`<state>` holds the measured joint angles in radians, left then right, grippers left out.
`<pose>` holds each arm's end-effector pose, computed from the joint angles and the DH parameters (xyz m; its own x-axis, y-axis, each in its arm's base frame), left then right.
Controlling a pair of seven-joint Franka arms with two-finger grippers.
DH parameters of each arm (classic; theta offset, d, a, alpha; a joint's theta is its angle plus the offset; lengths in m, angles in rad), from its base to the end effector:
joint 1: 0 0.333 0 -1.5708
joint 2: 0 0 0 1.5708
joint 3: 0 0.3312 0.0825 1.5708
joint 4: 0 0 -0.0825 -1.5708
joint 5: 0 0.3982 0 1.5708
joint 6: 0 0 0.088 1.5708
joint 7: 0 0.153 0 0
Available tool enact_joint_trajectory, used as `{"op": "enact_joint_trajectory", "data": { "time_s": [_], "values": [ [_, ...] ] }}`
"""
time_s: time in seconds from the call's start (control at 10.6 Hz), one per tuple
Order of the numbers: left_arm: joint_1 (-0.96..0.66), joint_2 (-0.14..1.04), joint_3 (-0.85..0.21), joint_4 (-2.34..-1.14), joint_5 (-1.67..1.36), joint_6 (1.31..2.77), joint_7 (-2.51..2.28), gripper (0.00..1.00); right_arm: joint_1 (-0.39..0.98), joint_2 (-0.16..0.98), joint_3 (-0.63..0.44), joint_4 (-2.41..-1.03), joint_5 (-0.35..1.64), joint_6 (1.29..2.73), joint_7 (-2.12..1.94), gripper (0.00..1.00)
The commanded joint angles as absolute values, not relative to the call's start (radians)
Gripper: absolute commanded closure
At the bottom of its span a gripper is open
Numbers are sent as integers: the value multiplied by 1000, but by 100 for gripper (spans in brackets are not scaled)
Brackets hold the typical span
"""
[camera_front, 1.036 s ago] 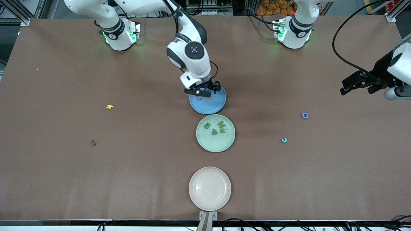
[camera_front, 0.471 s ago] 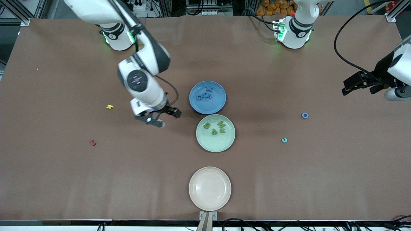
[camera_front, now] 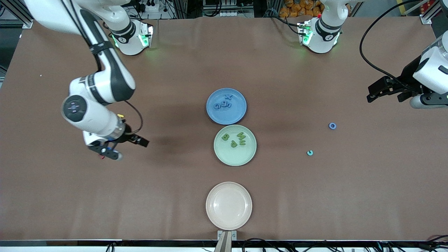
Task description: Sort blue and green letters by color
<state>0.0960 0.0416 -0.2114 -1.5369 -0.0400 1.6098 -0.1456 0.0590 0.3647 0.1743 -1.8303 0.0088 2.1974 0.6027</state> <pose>0.5832 -0.0713 0.5904 0.9992 0.0321 0.0248 0.0307 -0.9981 0.0529 0.6384 0.1470 0.2978 0.9263 -0.3754 -0.0333 -0.3767 -0.9243 -0.0609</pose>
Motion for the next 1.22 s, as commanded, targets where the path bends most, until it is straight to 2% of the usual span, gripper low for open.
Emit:
{"op": "enact_joint_trajectory", "data": {
  "time_s": [0.0,0.38,0.75,1.13],
  "values": [
    [91,11,-206,-1563,-3,1603,-129,0,34,310,59,-1841,2,2187,419,0],
    [83,17,-216,-1549,14,1595,-126,0,14,235,-35,-1827,2,2152,229,0],
    [89,20,-216,-1528,11,1595,-127,0,0,174,-81,-1686,-3,1901,75,0],
    [91,15,-209,-1526,14,1595,-130,0,12,62,-87,-1583,-83,1674,100,0]
  ]
}}
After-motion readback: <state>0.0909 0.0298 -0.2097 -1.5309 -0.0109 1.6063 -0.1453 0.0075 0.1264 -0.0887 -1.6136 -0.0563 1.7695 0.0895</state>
